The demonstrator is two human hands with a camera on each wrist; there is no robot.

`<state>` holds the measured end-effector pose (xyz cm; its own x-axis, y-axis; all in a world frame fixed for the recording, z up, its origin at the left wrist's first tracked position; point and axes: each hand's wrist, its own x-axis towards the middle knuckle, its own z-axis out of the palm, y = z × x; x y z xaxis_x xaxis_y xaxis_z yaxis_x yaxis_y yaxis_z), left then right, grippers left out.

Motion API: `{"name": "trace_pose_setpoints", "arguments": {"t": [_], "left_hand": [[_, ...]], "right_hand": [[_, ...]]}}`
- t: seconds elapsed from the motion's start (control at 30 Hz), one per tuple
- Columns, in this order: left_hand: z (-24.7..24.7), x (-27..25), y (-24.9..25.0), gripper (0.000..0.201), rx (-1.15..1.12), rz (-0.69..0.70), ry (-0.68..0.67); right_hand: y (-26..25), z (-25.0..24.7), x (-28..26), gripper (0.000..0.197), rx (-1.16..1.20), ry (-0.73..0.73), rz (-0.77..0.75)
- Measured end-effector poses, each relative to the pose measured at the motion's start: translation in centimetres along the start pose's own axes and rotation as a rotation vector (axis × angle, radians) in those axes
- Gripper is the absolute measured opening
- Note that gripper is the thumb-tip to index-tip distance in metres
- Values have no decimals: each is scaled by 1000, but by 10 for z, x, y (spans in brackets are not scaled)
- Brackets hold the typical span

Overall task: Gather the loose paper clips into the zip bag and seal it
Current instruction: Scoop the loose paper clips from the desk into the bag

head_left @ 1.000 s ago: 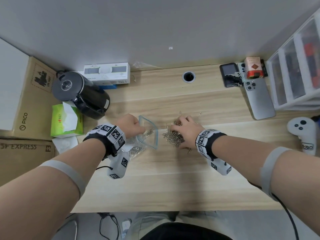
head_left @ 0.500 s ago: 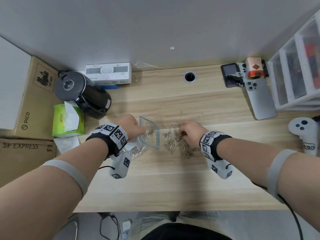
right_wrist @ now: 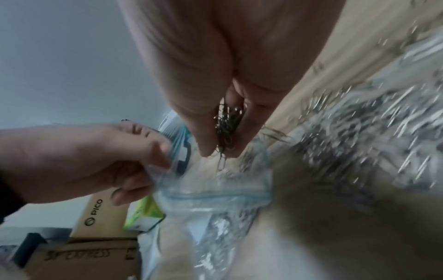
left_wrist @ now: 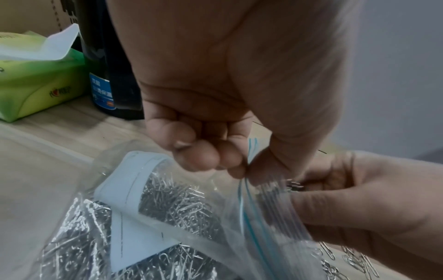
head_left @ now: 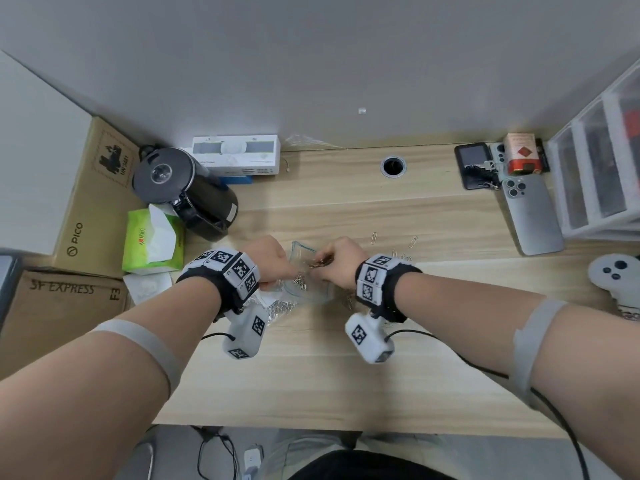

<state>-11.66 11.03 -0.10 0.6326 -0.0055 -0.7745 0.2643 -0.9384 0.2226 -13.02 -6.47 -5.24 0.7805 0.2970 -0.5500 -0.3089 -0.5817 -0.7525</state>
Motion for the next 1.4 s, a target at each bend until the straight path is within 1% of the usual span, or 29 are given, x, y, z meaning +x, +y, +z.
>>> {"name": "trace_pose_setpoints", "arguments": {"t": [0.07, 0.13, 0.17, 0.23, 0.3, 0.33, 0.37, 0.4, 0.43, 0.5, 0.57, 0.6, 0.67, 0.73, 0.9, 0.97, 1.13, 1.2, 1.27, 1.33, 1.4], "left_hand": [[0, 0, -4, 27, -8, 10, 3], [0, 1, -8, 23, -12, 4, 14], [0, 1, -10, 23, -15, -2, 21], [1, 1, -13, 23, -18, -18, 40], [1, 2, -14, 25, -18, -53, 69], [1, 2, -14, 26, -12, -79, 86], [1, 3, -13, 27, 4, -104, 108], [1, 3, -14, 28, 17, -127, 133], [0, 4, -14, 29, 22, -141, 160], [-1, 6, -17, 32, 29, -158, 213], [-4, 7, -20, 29, 30, -184, 264], [-5, 7, -22, 27, 23, -202, 280], [-7, 8, -25, 26, 29, -223, 292], [-8, 10, -28, 26, 38, -232, 304], [-6, 14, -29, 28, 14, -243, 349], [-6, 15, -27, 28, 4, -235, 356], [-8, 12, -30, 26, -69, -255, 442], [-9, 9, -37, 27, -97, -242, 478], [-8, 5, -42, 26, -113, -219, 493], [-7, 2, -46, 27, -125, -203, 504], [-8, 2, -46, 27, -125, -192, 498]], "right_hand": [[-7, 21, 2, 29, 110, -93, -45], [-10, 29, 0, 25, 136, -191, -77], [-10, 27, -1, 26, 143, -200, -74], [-6, 17, -3, 31, 187, -134, -54], [3, -1, -2, 29, 196, -1, -25], [8, -12, -1, 23, 145, 72, -21], [15, -24, 1, 17, 44, 139, -24], [23, -36, 3, 18, -102, 188, -25], [32, -47, 6, 25, -264, 210, -15], [48, -61, 9, 43, -524, 199, 40], [59, -63, 10, 60, -635, 163, 71], [62, -60, 11, 67, -661, 146, 62], [65, -49, 11, 76, -703, 120, -5], [64, -38, 13, 78, -733, 78, -89], [61, -9, 13, 66, -768, -87, -268], [62, -1, 12, 65, -805, -89, -302], [59, 15, 19, 69, -871, 4, -441], [55, 24, 22, 72, -887, -24, -516], [51, 33, 24, 72, -907, -96, -581], [49, 39, 24, 65, -948, -176, -635], [49, 40, 23, 50, -966, -209, -679]]}}
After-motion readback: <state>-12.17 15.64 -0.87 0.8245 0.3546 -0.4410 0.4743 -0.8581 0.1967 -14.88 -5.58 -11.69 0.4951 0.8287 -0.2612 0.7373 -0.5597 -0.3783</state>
